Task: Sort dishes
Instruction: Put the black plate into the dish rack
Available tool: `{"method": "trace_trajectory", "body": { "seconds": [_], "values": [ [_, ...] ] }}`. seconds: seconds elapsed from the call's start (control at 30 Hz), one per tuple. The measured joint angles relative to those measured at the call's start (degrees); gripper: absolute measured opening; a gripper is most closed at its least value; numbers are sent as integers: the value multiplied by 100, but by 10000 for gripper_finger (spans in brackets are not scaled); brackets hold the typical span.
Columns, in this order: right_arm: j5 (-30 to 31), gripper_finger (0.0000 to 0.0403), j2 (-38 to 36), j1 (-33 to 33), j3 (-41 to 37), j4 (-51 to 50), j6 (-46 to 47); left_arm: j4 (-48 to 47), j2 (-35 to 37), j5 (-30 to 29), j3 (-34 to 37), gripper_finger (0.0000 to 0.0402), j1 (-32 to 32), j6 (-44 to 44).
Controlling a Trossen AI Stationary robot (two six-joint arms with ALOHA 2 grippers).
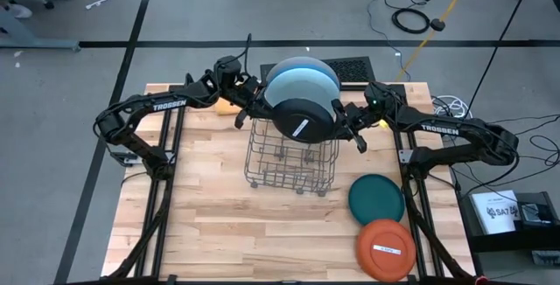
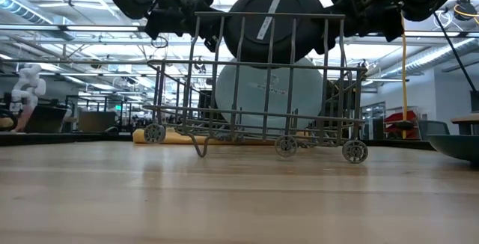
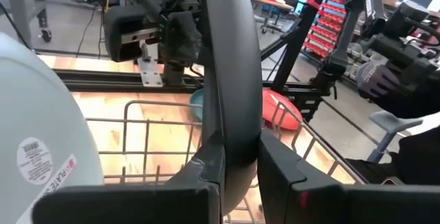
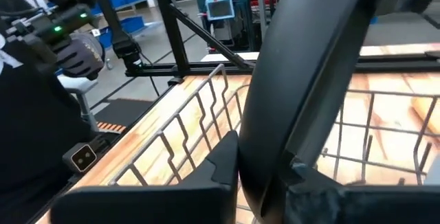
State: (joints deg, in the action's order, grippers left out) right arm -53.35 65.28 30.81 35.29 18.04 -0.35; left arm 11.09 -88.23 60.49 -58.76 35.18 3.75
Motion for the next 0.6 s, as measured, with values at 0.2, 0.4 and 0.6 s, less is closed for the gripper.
{"method": "trace_trajectory", "body": {
  "seconds": [0.2,0.4,0.6],
  "values": [
    [959,82,14,4,28,238,397,-47,-37,-257,2,25,-76,32],
    [998,163,11,-7,26,519,470,-145,-29,-253,4,16,-208,175],
    [956,206,11,-11,24,469,557,-187,-28,-267,4,13,-160,174]
  ]
}}
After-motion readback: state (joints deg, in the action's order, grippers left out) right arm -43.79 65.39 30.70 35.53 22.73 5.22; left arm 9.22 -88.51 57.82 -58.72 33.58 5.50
